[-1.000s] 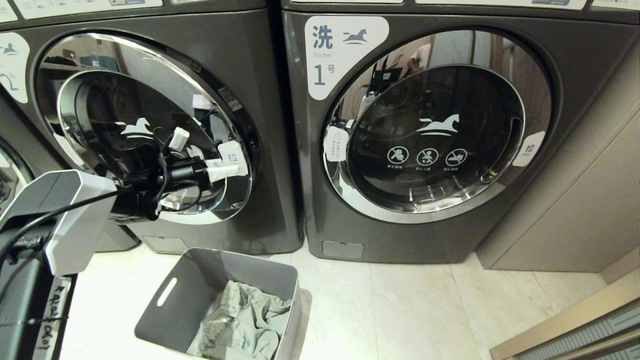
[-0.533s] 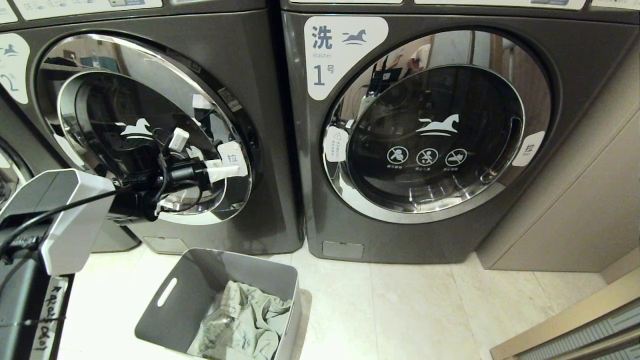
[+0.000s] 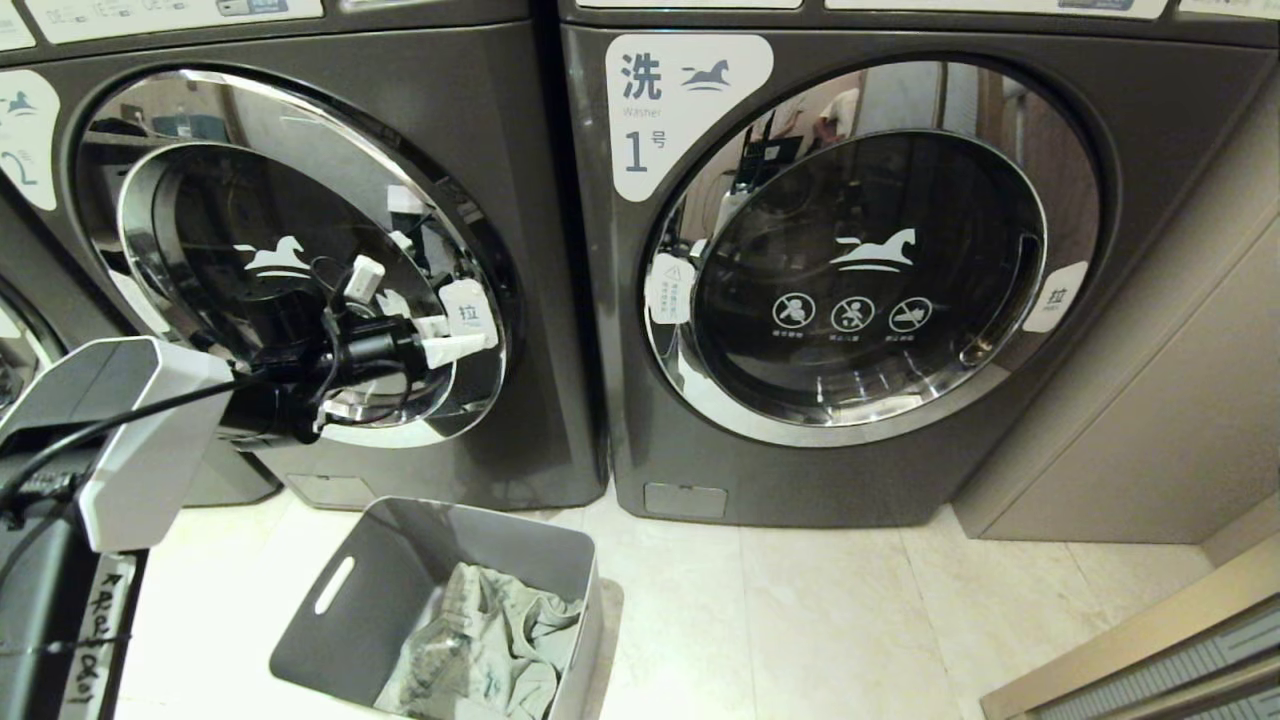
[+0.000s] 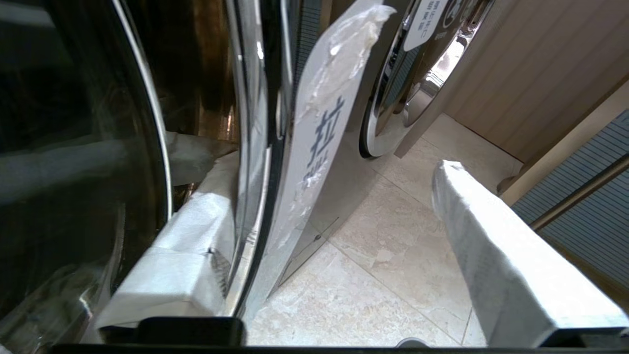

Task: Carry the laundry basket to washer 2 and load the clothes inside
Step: Open the lid of the washing machine

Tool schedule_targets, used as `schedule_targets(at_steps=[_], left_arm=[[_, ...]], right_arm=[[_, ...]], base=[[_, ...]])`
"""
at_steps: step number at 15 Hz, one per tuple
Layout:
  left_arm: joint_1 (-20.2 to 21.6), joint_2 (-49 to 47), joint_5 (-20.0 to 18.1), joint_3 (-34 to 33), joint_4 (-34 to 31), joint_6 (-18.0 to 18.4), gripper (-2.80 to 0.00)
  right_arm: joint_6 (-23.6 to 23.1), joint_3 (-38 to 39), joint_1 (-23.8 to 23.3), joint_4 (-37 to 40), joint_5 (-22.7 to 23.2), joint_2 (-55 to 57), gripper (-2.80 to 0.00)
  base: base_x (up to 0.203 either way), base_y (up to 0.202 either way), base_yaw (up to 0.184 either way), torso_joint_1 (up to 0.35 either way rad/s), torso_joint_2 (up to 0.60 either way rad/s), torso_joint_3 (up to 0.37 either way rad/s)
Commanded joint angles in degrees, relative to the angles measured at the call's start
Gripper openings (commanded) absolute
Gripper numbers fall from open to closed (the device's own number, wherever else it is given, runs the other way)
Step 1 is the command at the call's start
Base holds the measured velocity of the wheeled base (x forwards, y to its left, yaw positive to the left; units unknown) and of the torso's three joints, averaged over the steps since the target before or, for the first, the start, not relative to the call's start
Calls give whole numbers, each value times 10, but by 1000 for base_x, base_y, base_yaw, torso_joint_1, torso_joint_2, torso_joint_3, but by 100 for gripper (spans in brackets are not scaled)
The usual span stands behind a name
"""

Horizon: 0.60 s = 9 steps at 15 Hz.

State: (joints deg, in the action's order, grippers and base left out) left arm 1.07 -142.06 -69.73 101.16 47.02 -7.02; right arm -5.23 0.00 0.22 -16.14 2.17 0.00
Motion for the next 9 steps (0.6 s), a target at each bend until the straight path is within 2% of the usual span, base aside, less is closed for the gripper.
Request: schedule_targets(at_steps=[1,9], left_arm=[[9,-2,-3,-1,2,-2,0],[65,-4,-9,-5,2,-5,0]], right_arm=[[0,23,0,-1,0,1,-280],[0,23,0,-1,0,1,-280]], base=[[0,0,0,0,0,0],[0,0,0,0,0,0]])
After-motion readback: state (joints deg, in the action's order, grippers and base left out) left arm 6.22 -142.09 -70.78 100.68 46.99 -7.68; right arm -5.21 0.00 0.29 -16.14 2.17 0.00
